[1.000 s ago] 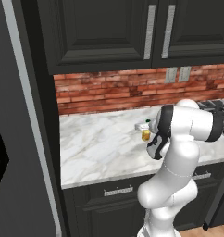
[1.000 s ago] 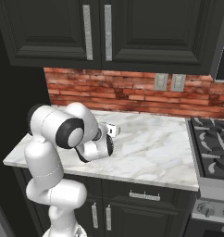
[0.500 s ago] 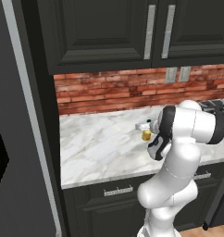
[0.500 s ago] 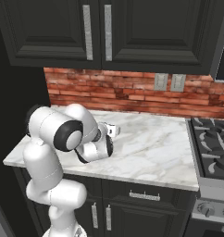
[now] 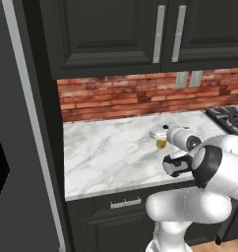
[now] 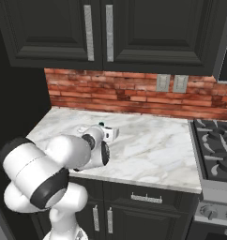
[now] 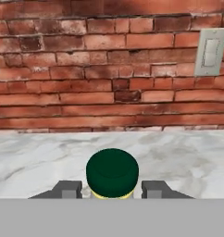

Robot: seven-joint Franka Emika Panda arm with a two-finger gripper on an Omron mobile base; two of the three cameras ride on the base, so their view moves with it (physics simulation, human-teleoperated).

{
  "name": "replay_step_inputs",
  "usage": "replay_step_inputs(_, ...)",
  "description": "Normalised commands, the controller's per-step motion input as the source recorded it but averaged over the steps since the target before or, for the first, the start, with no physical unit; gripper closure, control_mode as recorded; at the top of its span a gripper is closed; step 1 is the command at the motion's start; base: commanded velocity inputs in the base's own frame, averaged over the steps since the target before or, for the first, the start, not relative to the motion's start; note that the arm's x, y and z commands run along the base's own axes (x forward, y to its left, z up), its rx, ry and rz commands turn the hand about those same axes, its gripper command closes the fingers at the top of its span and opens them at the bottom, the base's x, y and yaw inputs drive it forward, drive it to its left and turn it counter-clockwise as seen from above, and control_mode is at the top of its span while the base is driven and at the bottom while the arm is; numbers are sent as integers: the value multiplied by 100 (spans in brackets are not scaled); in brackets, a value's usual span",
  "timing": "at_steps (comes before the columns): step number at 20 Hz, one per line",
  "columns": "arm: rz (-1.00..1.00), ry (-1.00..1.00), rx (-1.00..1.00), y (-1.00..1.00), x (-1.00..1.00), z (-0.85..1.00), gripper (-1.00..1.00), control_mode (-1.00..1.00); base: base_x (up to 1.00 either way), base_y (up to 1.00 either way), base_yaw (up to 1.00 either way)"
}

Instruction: Place the mustard and condiment bottle from the counter to the top shelf of the fridge. If the existing items in the fridge are on the top shelf, move them to other shelves.

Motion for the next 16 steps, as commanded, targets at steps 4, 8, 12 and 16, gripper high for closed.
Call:
replay_step_inputs(4,-1,-2,0,-16,-82,77,100,-100,0,0,0)
replay_step_inputs(8,-1,0,0,0,-80,81,100,-100,0,0,0)
replay_step_inputs(12,-5,0,0,0,-93,87,100,-100,0,0,0)
replay_step_inputs(16,-7,9,0,0,-99,91,100,-100,0,0,0)
